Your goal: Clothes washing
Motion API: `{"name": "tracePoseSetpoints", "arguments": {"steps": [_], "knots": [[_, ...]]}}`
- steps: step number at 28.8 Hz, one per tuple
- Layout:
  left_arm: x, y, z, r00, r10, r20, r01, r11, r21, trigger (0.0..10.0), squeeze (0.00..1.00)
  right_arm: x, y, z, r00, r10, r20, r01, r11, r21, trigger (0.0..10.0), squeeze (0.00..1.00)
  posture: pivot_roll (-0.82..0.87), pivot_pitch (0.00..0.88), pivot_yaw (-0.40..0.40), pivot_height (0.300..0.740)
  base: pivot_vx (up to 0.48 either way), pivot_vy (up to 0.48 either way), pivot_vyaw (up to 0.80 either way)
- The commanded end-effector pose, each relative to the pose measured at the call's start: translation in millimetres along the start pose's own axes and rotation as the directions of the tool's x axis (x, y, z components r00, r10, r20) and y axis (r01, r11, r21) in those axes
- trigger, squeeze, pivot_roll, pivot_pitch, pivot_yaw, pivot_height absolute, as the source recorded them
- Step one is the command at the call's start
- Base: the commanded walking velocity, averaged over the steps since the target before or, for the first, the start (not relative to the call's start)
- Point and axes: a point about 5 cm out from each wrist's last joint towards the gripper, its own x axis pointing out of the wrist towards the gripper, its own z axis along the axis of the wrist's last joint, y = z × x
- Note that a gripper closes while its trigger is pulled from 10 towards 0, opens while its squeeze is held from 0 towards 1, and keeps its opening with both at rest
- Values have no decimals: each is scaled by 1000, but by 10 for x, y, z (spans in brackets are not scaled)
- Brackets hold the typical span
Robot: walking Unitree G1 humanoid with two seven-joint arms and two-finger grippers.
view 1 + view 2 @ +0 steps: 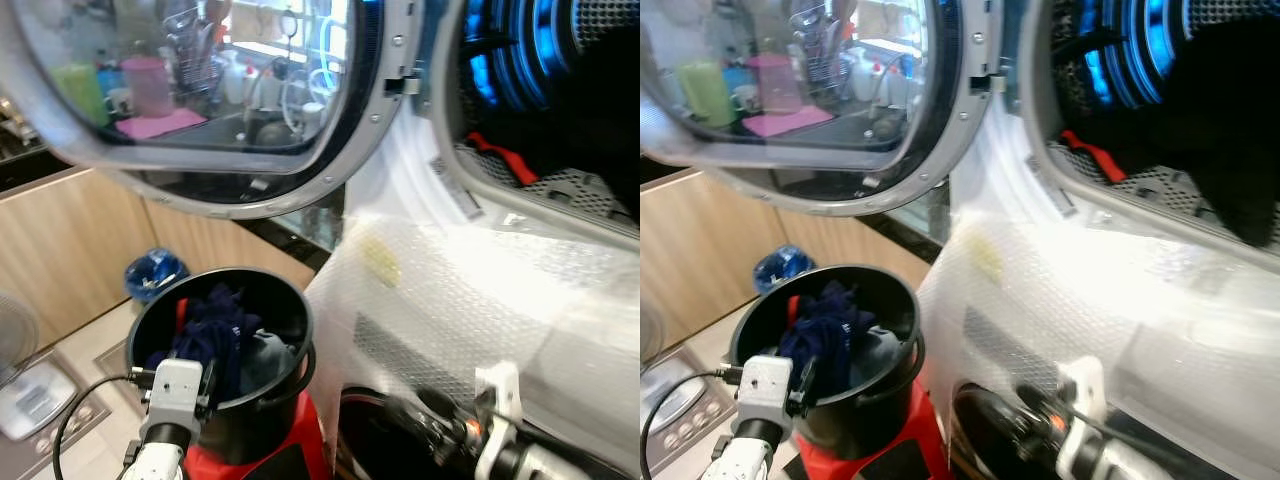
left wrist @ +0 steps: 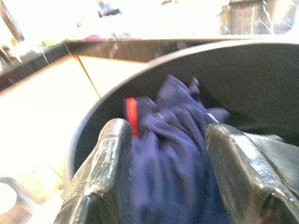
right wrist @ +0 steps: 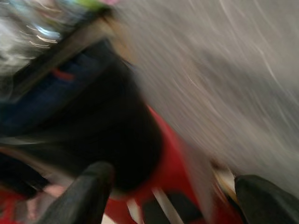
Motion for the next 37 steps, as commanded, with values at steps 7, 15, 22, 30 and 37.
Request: {"name": "tracePoseSetpoints", "arguments": {"steps": [7,15,22,30,37], "knots": [[89,166,470,987,71,147,-75,997,17,10000,0,36,-704,-650,844,-518,-141,531,843,82,10000,0,3,68,6,740,0,0,0],[311,332,314,998,-22,-61,9,980,-200,10000,0,-10,-711,-1210,682,-647,-342,655,748,-109,10000,0,24,50,21,740,0,0,0],[629,780,88,955,-112,-276,31,959,-282,10000,1000,206,-591,-1116,698,-658,-284,662,744,-97,10000,0,28,74,13,740,0,0,0],[910,853,14,919,-167,-358,58,953,-297,10000,1000,123,-630,-1207,651,-694,-308,703,704,-100,10000,0,12,79,-17,740,0,0,0],[1134,843,140,920,-167,-354,83,967,-242,10000,1000,39,-705,-1204,629,-715,-305,724,682,-107,10000,0,1,84,-36,740,0,0,0]]}}
